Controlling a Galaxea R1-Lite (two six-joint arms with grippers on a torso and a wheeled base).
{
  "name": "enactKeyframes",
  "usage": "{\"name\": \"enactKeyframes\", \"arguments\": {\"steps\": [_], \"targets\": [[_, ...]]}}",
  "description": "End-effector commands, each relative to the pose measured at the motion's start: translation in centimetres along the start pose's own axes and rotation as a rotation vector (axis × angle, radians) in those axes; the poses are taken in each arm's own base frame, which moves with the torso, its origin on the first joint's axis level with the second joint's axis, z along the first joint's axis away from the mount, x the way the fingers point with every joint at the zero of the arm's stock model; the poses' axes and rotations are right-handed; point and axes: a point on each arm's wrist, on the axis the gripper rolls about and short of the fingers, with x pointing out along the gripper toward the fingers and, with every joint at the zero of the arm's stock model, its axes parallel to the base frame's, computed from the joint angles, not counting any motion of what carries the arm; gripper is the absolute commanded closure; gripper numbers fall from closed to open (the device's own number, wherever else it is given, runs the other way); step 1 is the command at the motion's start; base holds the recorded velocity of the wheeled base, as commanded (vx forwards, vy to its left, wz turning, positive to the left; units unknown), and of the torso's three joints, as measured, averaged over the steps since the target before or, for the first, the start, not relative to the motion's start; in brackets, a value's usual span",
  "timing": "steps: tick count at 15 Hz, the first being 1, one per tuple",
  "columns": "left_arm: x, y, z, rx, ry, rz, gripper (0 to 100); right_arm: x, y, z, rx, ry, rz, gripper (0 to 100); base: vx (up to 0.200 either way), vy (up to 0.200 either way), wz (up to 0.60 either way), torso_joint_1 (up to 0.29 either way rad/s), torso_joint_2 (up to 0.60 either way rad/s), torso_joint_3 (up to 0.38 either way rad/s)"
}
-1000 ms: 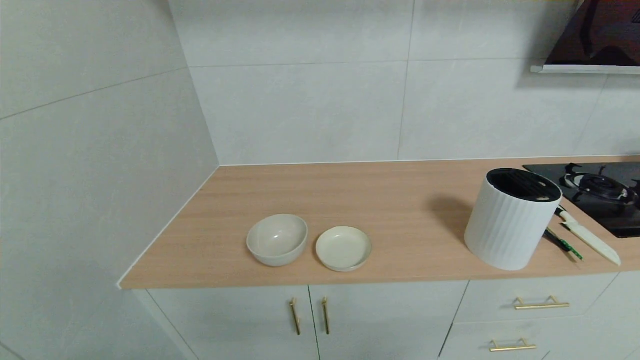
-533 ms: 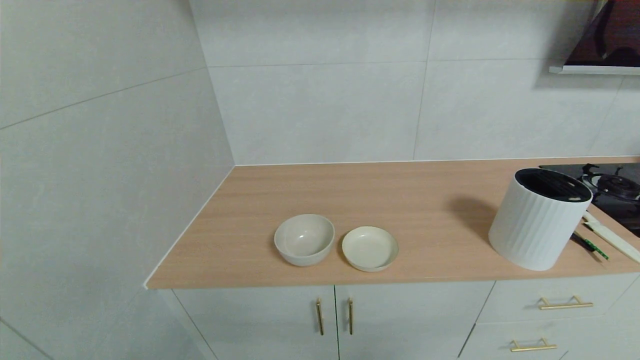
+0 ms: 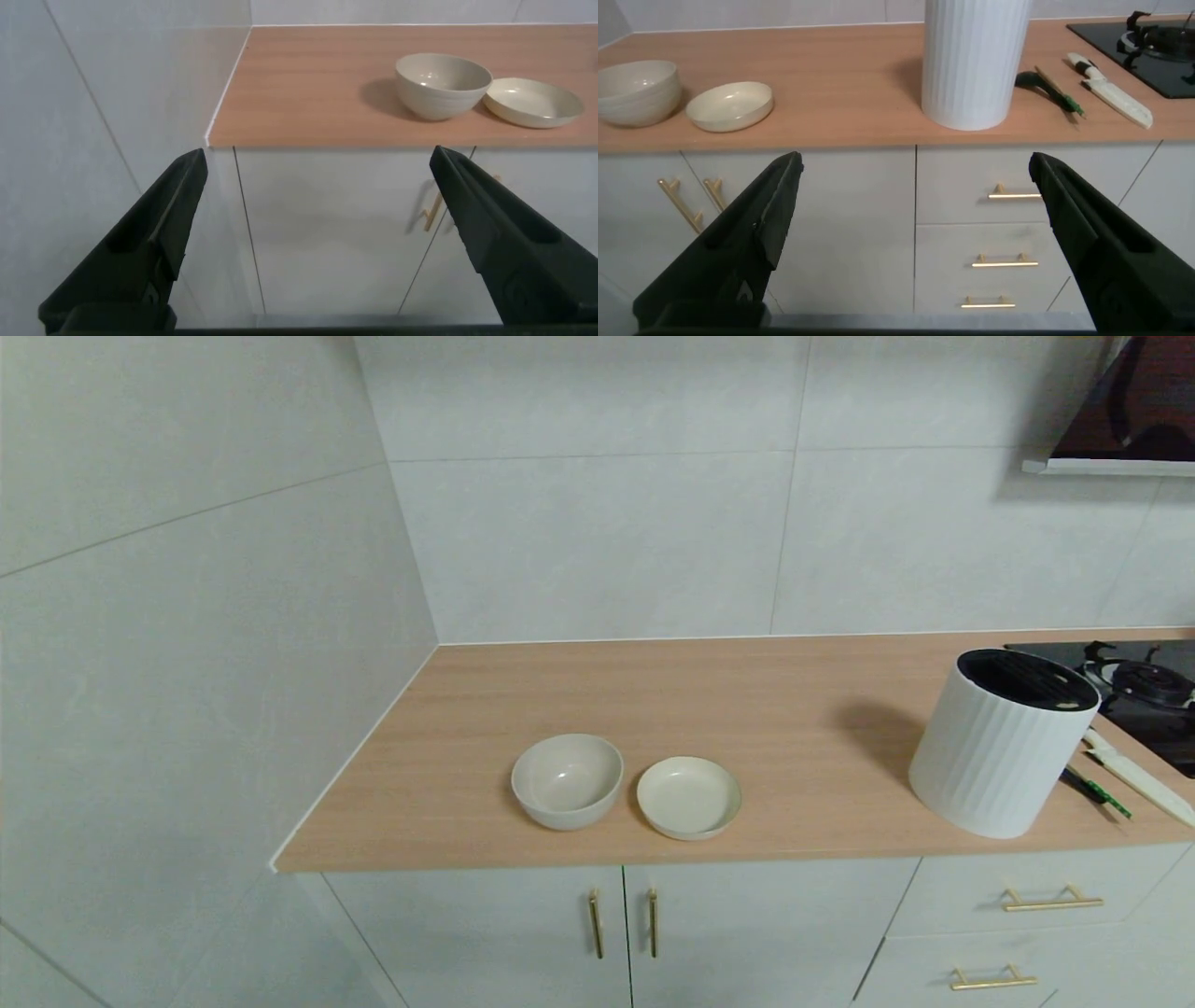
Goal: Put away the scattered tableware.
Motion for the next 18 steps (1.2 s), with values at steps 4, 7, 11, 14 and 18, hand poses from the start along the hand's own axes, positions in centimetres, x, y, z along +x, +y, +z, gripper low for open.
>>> {"name": "enactKeyframes", "arguments": {"steps": [4,7,11,14,18], "targets": [[0.01,0.0,-0.03,0.0,0.001,0.0,0,0.0,0.0,0.0,0.001,0.0,0.001,0,0.0,0.0,0.0,-0.019,0.04,0.02],[0.0,0.0,0.01,0.0,-0.001,0.0,0,0.0,0.0,0.0,0.001,0.0,0.001,0,0.0,0.0,0.0,-0.165,0.35,0.188],[0.0,0.0,0.03,0.0,-0.002,0.0,0,0.0,0.0,0.0,0.001,0.0,0.001,0,0.0,0.0,0.0,-0.238,0.53,0.289],[0.0,0.0,0.03,0.0,-0.002,0.0,0,0.0,0.0,0.0,0.001,0.0,0.001,0,0.0,0.0,0.0,-0.246,0.55,0.297],[0.01,0.0,-0.02,0.0,-0.001,0.0,0,0.0,0.0,0.0,0.001,0.0,0.001,0,0.0,0.0,0.0,-0.228,0.52,0.289]]}}
